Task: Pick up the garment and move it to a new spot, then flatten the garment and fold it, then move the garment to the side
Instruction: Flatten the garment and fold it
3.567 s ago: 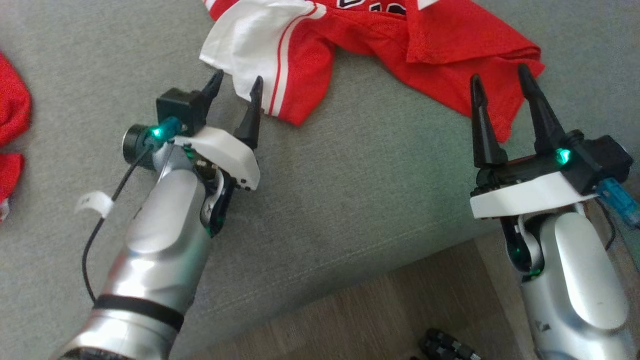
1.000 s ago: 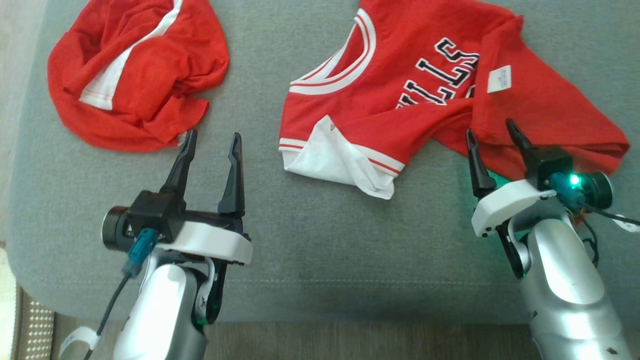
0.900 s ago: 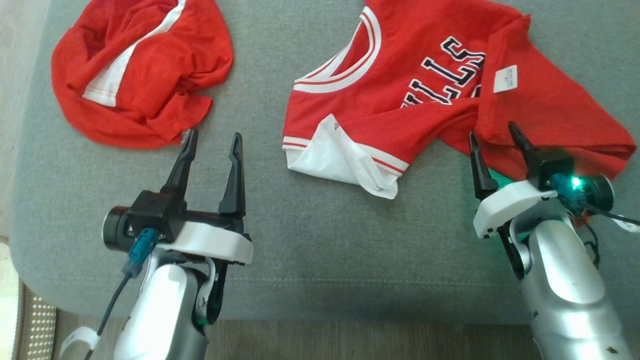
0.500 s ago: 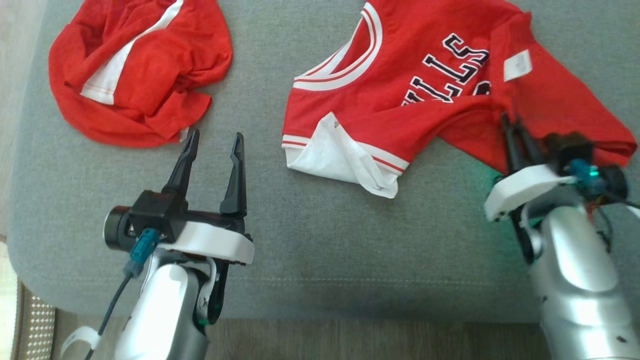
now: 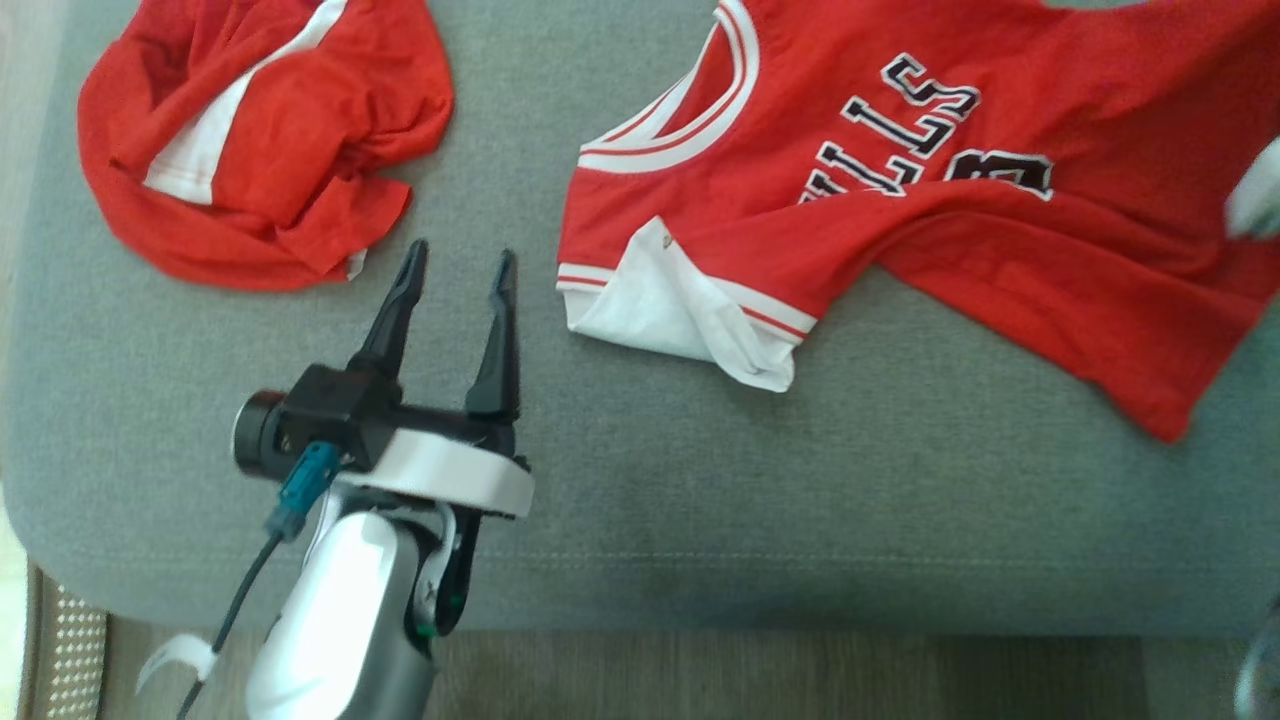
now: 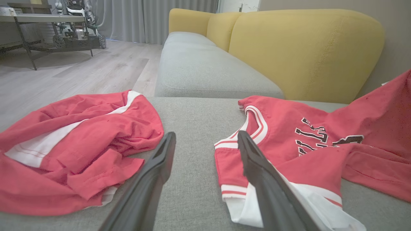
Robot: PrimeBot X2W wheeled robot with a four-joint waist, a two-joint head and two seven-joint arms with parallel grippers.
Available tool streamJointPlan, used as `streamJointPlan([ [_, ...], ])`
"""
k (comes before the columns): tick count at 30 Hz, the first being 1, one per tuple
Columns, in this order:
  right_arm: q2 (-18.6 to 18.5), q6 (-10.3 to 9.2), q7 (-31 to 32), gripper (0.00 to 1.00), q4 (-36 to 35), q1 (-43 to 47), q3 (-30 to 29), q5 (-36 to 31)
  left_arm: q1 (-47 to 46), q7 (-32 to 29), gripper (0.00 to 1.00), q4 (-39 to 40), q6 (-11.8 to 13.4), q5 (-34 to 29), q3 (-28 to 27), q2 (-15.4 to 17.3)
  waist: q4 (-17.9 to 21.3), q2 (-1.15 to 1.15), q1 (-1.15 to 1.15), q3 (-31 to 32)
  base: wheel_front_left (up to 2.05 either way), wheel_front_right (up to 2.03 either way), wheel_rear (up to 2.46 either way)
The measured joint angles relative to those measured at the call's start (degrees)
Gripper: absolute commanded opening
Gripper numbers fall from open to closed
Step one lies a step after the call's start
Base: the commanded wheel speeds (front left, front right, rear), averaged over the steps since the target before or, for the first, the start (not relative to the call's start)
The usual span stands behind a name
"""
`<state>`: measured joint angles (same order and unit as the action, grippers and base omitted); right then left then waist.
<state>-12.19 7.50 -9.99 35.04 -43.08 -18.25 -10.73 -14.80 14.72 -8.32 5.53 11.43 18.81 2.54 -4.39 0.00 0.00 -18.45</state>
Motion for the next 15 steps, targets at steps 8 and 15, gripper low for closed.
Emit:
streamJointPlan([
  [8,-9.7,0.00,2.4,0.00,7.6,-13.9,0.0,-5.2,-3.0,0.0,1.00,0.7,-0.1,0.4,2.9,-0.1,-2.3,0.00,0.00,-3.5,0.00,0.00,0.00],
  [15,-16.1,0.01,1.9,0.00,14.3,-25.2,-1.0,-10.0,-4.8,0.0,1.00,1.1,-0.1,1.6,4.9,-0.1,-5.1,0.00,0.00,-6.8,0.00,0.00,0.00],
])
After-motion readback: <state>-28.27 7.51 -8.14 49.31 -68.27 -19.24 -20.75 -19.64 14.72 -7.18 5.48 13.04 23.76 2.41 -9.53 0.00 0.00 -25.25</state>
